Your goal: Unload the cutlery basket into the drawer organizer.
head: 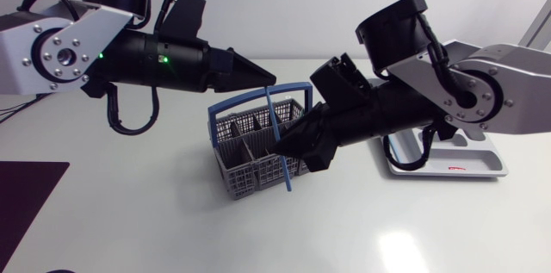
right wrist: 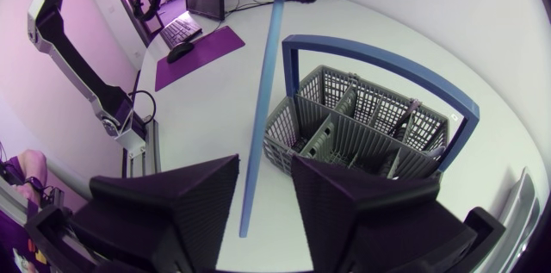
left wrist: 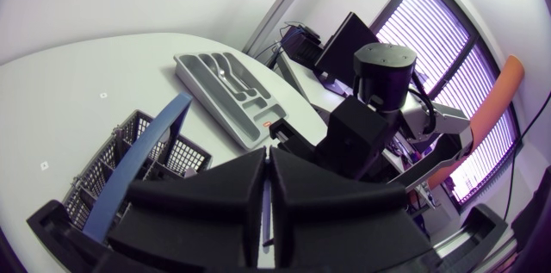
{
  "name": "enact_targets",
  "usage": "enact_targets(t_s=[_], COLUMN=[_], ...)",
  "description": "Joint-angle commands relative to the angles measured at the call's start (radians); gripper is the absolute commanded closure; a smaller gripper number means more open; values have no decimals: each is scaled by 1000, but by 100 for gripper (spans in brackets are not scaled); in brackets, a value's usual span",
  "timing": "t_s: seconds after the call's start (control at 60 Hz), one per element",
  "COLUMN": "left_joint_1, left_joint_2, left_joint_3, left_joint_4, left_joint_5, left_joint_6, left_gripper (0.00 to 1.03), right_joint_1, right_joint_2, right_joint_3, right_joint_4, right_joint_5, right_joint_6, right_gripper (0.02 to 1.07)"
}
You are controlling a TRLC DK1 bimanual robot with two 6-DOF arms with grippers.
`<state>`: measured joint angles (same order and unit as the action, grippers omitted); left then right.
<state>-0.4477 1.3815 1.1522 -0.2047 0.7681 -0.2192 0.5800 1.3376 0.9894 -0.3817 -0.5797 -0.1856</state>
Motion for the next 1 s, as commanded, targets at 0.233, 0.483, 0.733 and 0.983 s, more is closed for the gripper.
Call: enact_targets(t_s=[0.233, 0.483, 0.733, 0.983], left_joint_1=[20, 124, 69, -78], left_joint_2=[5, -50, -64, -22], left_joint_3=[34, 118, 110, 119], left_joint_4=[5, -5, -142, -239], left_joint_5=[30, 30, -125, -369], left_joint_6=[-43, -52, 76, 173], left_gripper=[74, 46, 47, 57], right_joint_1=[12, -69, -344, -681], right_joint_2=[17, -57, -138, -8], right_joint_3=[-17, -104, -166, -146], right_joint_4=[-16, -63, -128, -92], right_joint_5=[-2, 3, -3, 64], right_joint_6=[11, -32, -106, -175], right_gripper=[101, 101, 101, 101])
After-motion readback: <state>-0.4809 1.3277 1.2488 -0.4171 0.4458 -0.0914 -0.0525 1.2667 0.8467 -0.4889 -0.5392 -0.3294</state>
